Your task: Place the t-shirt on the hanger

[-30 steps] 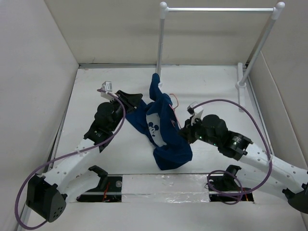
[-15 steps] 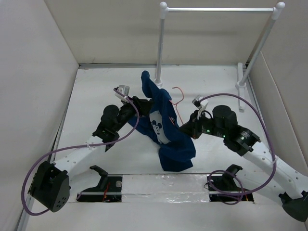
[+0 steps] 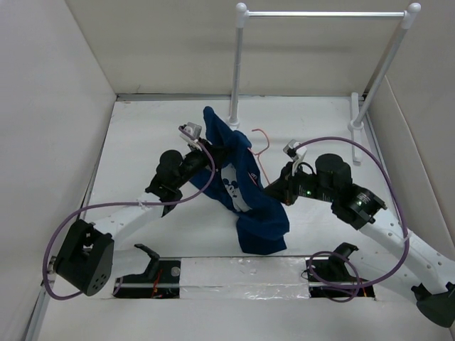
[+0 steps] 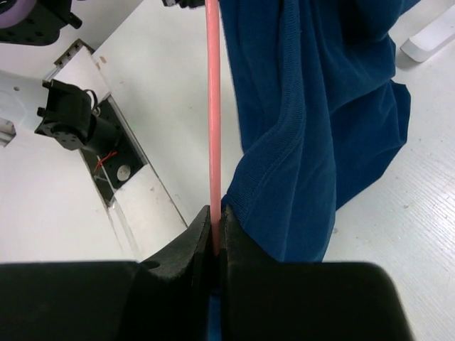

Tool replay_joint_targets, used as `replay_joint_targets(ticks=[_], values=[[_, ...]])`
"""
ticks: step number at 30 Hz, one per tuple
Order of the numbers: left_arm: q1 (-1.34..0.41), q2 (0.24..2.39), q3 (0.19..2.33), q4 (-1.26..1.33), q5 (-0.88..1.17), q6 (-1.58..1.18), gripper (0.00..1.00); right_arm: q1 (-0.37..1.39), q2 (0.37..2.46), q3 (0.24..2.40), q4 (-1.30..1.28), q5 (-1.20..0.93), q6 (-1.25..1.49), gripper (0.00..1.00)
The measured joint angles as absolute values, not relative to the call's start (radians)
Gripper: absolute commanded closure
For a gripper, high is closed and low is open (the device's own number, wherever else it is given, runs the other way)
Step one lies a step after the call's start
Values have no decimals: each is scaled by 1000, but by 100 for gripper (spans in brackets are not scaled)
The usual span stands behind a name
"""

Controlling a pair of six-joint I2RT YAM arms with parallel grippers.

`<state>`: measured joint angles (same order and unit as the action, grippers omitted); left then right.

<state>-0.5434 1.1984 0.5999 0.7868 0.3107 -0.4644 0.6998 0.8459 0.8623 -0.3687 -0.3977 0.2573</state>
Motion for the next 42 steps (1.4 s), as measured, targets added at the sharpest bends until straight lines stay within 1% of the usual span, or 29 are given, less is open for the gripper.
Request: replay_joint_targets(ticks=[4,7,12,16,18,21,23,24,25,28,30,31,33,36,39,42], values=[[-544,1161,601,789,279,-468,100,688,847,868,-373,-397,249,100],[-543,1087,609,725,176,-497,100,662,855,885,-390,-390,224,100],[-522,1011,705,594,31,-567,100,616,925,961,-435,-399,180,100],[-519,960,768,493,-73,-597,100,665,957,1080,-492,-391,163,100],[-520,926,798,439,-117,-605,100,702,964,1176,-533,-385,159,100],[-520,881,859,374,-160,-613,100,757,964,1322,-570,-369,155,100],[-520,857,904,357,-172,-616,100,773,955,1380,-567,-352,155,100],[-521,849,917,355,-175,-617,99,774,947,1387,-567,-342,155,100],[-527,841,924,354,-177,-618,87,774,942,1385,-569,-330,155,100],[-538,838,924,337,-172,-620,71,753,930,1340,-566,-304,157,100],[-540,838,915,327,-162,-622,67,718,933,1296,-577,-290,161,100],[-540,841,905,320,-157,-623,63,701,944,1277,-585,-283,161,100],[-542,845,881,289,-149,-622,61,681,972,1253,-618,-264,161,100],[-542,845,861,247,-137,-619,52,669,1005,1234,-651,-245,160,100],[-542,852,860,236,-138,-609,51,669,1004,1227,-672,-236,160,100],[-542,891,860,253,-165,-596,55,667,978,1227,-675,-233,160,100]])
